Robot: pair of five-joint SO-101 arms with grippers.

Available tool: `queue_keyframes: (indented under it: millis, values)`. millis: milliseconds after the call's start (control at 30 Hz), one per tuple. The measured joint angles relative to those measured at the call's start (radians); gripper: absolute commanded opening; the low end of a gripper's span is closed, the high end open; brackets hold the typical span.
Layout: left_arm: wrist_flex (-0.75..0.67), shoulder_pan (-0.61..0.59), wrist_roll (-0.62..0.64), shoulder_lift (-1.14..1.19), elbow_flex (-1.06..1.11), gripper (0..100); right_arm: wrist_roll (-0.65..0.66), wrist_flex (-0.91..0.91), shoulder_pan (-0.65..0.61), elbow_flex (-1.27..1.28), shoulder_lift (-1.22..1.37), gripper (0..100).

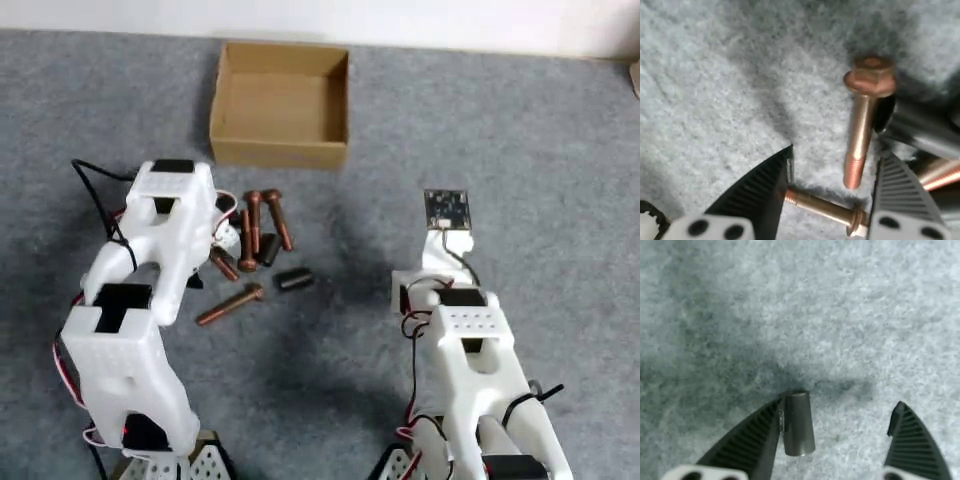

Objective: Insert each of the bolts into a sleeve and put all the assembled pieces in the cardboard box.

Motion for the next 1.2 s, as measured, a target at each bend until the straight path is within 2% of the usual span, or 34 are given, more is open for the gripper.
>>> queue_keyframes:
  millis: [267, 400, 567, 933, 1200]
  values:
    - [0.008, 0.0, 0.003, -0.005, -0.003, 26, 0.0, 0.0, 0.0, 0.0, 0.0, 30.0]
    - [0.052, 0.0, 0.005, -0.072, -0.011, 26, 0.0, 0.0, 0.0, 0.0, 0.0, 30.0]
    - [0.034, -0.005, 0.014, -0.149, -0.018, 26, 0.0, 0.0, 0.0, 0.0, 0.0, 30.0]
    - [-0.029, -0.006, 0.014, -0.038, -0.072, 26, 0.0, 0.0, 0.0, 0.0, 0.0, 30.0]
    - [0.044, -0.003, 0.014, -0.035, -0.077, 26, 0.0, 0.0, 0.0, 0.0, 0.0, 30.0]
